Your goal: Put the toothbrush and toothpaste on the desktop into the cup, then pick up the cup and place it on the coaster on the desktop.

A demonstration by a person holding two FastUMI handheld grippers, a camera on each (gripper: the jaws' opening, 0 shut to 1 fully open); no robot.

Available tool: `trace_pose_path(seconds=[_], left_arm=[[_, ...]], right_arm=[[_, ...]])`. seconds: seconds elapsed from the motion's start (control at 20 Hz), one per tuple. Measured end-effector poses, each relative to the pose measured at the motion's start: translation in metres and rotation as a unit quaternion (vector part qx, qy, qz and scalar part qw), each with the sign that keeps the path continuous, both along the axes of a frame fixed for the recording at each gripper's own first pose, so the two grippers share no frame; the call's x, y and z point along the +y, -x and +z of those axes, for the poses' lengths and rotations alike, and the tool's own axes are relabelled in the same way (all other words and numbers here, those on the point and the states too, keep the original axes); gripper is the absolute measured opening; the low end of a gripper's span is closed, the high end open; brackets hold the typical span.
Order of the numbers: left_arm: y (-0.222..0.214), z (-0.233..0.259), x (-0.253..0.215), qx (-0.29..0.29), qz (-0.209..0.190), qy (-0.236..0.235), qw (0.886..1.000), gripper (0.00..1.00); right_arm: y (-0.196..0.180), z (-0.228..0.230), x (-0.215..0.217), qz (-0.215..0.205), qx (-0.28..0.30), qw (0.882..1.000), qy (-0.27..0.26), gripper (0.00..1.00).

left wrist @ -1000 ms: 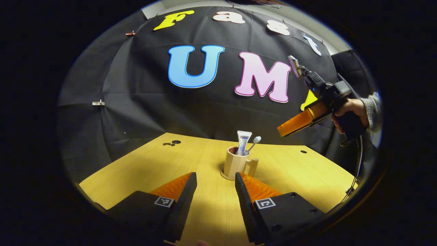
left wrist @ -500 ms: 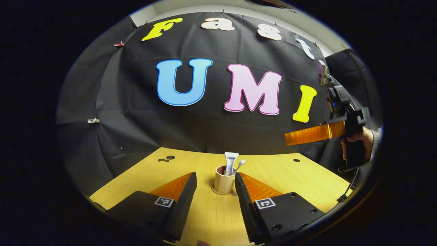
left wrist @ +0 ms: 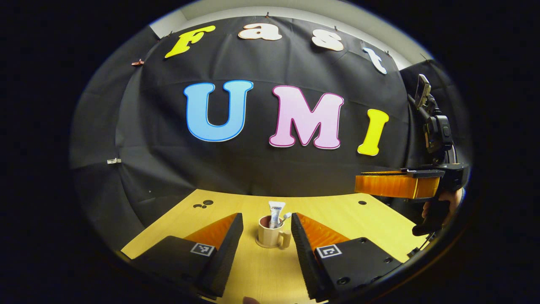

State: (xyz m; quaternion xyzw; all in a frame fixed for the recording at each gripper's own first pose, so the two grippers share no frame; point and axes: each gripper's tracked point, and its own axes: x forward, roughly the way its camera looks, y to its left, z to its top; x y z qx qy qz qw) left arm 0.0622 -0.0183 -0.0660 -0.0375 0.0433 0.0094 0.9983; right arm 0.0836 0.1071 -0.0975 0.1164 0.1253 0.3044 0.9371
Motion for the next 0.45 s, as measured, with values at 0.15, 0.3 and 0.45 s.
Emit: trace_pose_path(seconds=[0.15, 0.3, 0.45], left_arm=[[0.000, 0.014, -0.010, -0.005, -0.009, -0.004, 1.000, 0.74], [0.001, 0.023, -0.012, -0.003, -0.010, -0.010, 1.000, 0.75], [0.001, 0.026, -0.012, 0.000, -0.013, -0.033, 0.999, 0.75]], right_arm=[[-0.003, 0.016, -0.017, -0.037, -0.027, 0.999, 0.012, 0.57], [0.005, 0.021, -0.027, -0.054, -0.030, 0.998, 0.019, 0.59], [0.015, 0.020, -0.029, -0.053, -0.020, 0.998, 0.023, 0.60]])
